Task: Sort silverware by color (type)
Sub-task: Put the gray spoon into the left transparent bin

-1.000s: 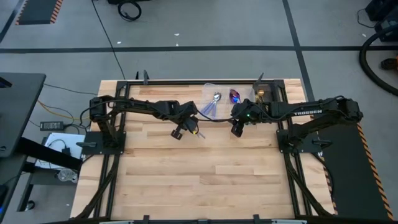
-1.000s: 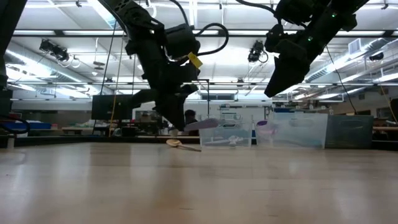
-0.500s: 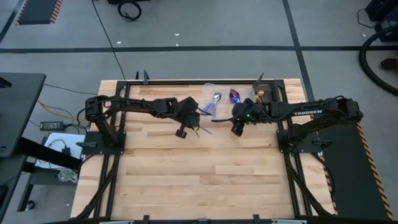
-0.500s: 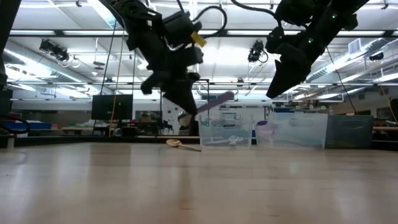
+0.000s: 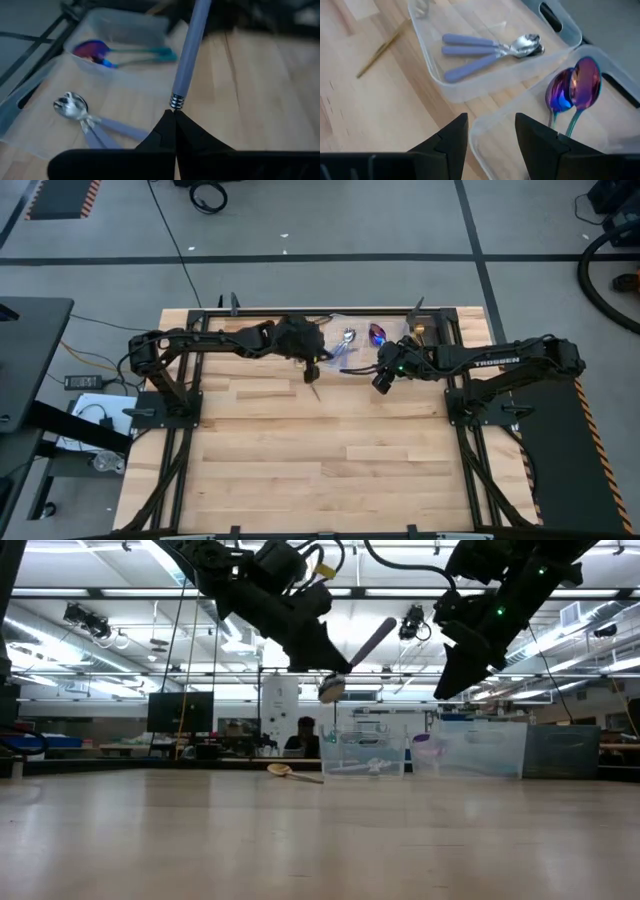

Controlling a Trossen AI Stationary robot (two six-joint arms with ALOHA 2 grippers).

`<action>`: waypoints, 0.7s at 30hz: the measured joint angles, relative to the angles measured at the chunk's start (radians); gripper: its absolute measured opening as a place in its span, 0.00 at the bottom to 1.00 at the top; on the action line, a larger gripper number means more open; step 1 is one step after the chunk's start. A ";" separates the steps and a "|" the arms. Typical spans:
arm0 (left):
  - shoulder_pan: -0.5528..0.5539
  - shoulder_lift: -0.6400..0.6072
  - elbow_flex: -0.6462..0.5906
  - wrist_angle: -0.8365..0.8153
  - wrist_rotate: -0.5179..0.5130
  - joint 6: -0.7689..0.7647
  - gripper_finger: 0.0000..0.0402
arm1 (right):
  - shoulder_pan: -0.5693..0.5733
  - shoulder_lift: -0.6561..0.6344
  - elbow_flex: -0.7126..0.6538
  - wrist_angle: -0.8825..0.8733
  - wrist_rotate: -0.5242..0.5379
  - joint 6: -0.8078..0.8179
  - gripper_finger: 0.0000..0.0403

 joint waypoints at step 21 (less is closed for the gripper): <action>0.029 0.167 -0.001 0.265 -0.149 -0.463 0.01 | 0.087 0.000 -0.019 0.005 0.042 0.059 0.43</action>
